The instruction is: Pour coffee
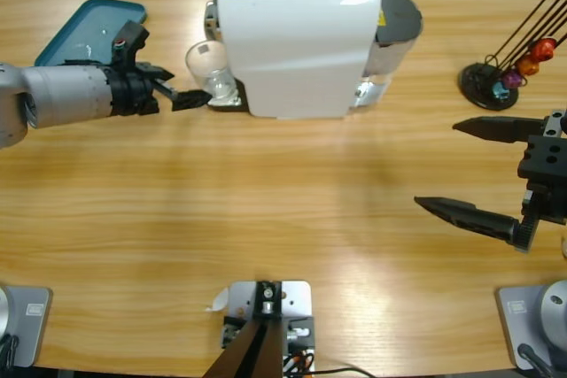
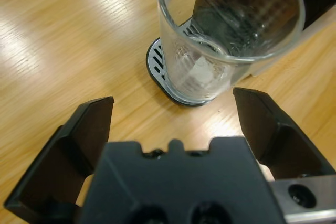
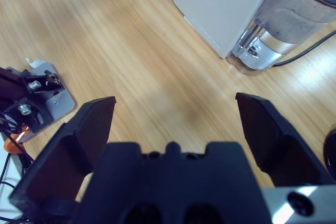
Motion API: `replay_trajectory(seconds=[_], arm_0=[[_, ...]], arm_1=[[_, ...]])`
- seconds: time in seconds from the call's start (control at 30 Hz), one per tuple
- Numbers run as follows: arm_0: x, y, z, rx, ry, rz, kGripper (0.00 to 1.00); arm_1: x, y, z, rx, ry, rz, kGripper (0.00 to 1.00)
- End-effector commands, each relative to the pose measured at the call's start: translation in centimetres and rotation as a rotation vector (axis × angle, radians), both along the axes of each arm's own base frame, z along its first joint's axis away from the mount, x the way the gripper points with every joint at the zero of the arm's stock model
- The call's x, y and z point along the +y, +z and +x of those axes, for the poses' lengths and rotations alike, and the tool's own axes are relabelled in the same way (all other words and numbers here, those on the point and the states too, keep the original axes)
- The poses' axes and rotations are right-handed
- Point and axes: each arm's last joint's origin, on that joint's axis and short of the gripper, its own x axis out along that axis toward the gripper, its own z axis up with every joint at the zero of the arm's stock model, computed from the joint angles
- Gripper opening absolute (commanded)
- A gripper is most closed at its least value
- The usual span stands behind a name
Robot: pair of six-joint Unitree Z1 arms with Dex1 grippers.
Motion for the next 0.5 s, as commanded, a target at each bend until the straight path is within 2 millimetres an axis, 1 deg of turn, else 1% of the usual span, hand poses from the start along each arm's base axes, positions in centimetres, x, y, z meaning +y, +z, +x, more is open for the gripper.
replay_trajectory(seconds=[0.03, 0.07, 0.17, 0.2, 0.23, 0.27, 0.3, 0.37, 0.43, 0.5], arm_0=[[3.4, 6.9, -3.6, -0.054, 0.034, -0.007, 1.000], [3.9, 8.9, -4.3, -0.073, 0.028, -0.018, 1.000], [5.2, 13.5, -6.0, -0.138, 0.025, -0.076, 0.997], [5.3, 14.8, -6.6, -0.143, 0.009, -0.089, 1.000], [5.1, 15.8, -7.5, -0.142, -0.025, -0.094, 1.000], [5.1, 16.1, -8.2, -0.132, -0.052, -0.087, 1.000], [5.3, 16.0, -8.9, -0.120, -0.061, -0.078, 1.000], [6.4, 14.5, -10.2, -0.077, -0.040, -0.083, 1.000], [8.0, 12.5, -11.8, -0.058, -0.026, -0.059, 1.000], [8.6, 10.4, -12.4, -0.026, -0.019, -0.009, 1.000]], arm_1=[[-0.5, -0.9, -0.4, 0.011, -0.010, -0.001, 0.991], [-0.5, -0.9, -0.3, 0.012, -0.012, -0.004, 0.991], [-0.4, -1.1, -0.1, 0.012, -0.030, -0.025, 0.991], [-0.4, -1.1, 0.1, 0.016, -0.046, -0.033, 0.991], [-0.5, -1.0, 0.5, 0.020, -0.077, -0.035, 0.991], [-0.7, -0.9, 0.8, 0.025, -0.112, -0.032, 0.993], [-1.0, -0.7, 1.2, 0.040, -0.159, -0.021, 0.996], [-1.4, -0.3, 1.8, 0.065, -0.229, -0.005, 1.000], [-1.4, 0.3, 2.0, 0.075, -0.246, -0.039, 1.000], [-1.5, 0.6, 2.2, 0.077, -0.270, -0.082, 1.000]])
